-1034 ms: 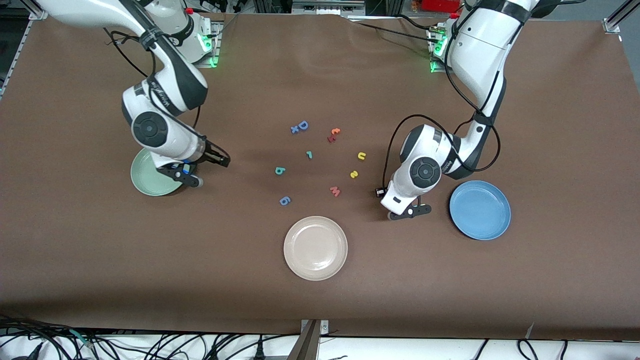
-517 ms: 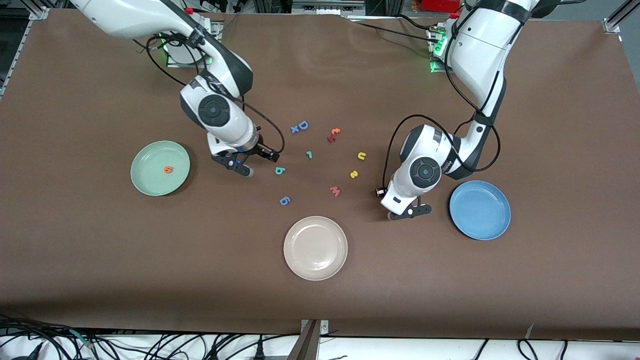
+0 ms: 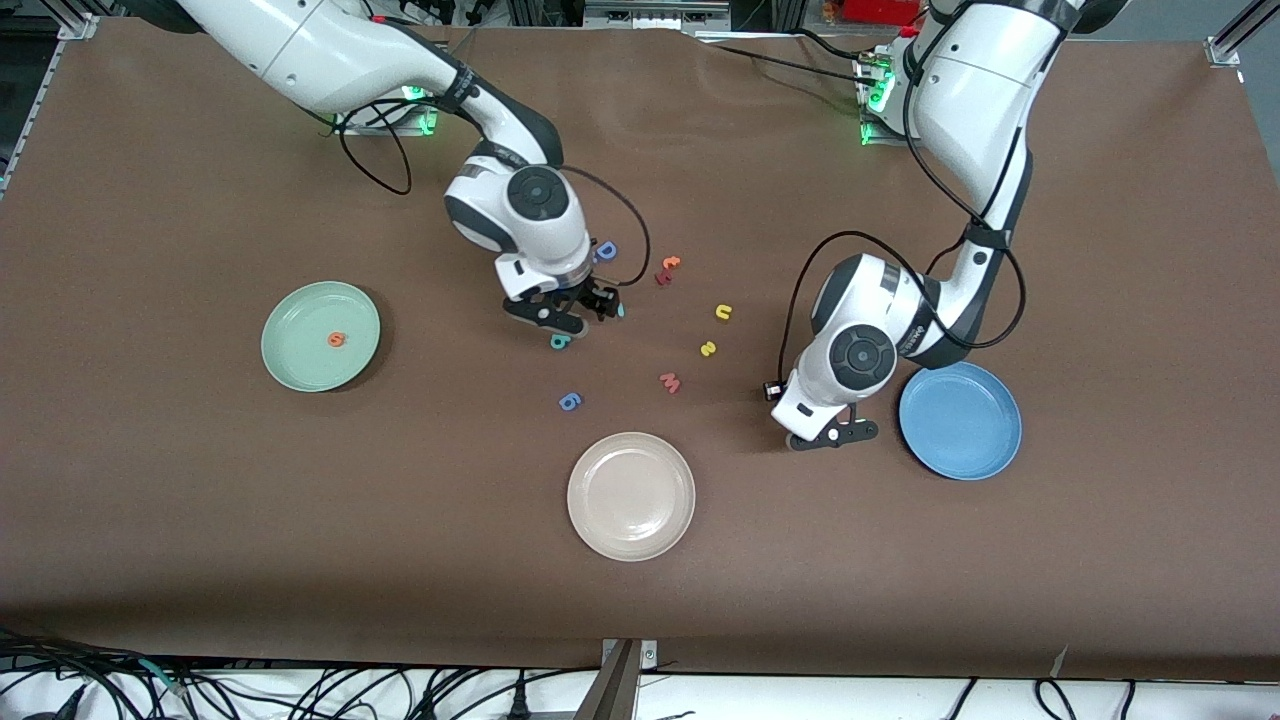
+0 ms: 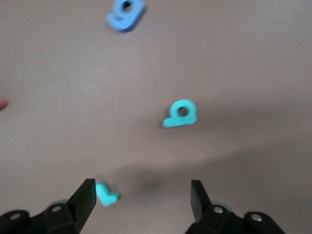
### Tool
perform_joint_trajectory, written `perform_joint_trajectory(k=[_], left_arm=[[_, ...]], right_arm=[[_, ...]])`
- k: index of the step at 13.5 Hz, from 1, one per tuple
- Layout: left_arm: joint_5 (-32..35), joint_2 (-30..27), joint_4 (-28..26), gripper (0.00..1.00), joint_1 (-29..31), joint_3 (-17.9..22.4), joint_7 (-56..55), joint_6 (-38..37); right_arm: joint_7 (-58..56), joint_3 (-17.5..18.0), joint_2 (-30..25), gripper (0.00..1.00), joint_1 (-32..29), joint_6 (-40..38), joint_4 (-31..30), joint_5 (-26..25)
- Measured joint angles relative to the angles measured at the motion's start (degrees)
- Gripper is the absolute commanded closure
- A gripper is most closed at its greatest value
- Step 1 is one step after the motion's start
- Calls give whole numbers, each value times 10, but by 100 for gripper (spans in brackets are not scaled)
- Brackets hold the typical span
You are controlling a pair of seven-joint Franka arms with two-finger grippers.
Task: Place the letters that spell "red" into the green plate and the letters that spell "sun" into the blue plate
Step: 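Carry the green letter to the blue plate while the right gripper reaches, then release the green letter on the blue plate while the right gripper grasps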
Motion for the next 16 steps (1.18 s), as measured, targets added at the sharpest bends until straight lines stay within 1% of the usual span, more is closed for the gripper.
perform_joint_trajectory(k=[2, 5, 6, 8, 10, 11, 13, 14, 15, 16], left_arm=[[0, -3, 5, 92, 16, 2, 46, -21], [0, -5, 5, 92, 49, 3, 123, -44], [0, -8, 5, 92, 62, 4, 148, -54], [2, -17, 5, 92, 86, 5, 196, -81], [21, -26, 5, 92, 107, 5, 237, -98], [30, -28, 5, 92, 116, 5, 255, -101], [32, -29, 5, 92, 132, 6, 291, -101], [32, -29, 5, 92, 139, 6, 310, -101], [32, -29, 5, 92, 148, 6, 328, -101], [32, -29, 5, 92, 157, 7, 344, -101]], right_arm=[[0, 0, 0, 9, 25, 17, 3, -20], [1, 0, 1, 9, 55, 24, 4, -77], [1, -1, 2, 9, 58, 24, 4, -100], [1, -5, 12, 9, 62, 24, 3, -163], [1, -14, 29, 9, 63, 24, 3, -220], [1, -17, 39, 9, 63, 25, 3, -237], [1, -18, 50, 12, 63, 27, 3, -248], [1, -18, 53, 21, 64, 27, 3, -249], [1, -18, 53, 42, 65, 28, 3, -249], [1, -18, 53, 55, 66, 28, 4, -250]])
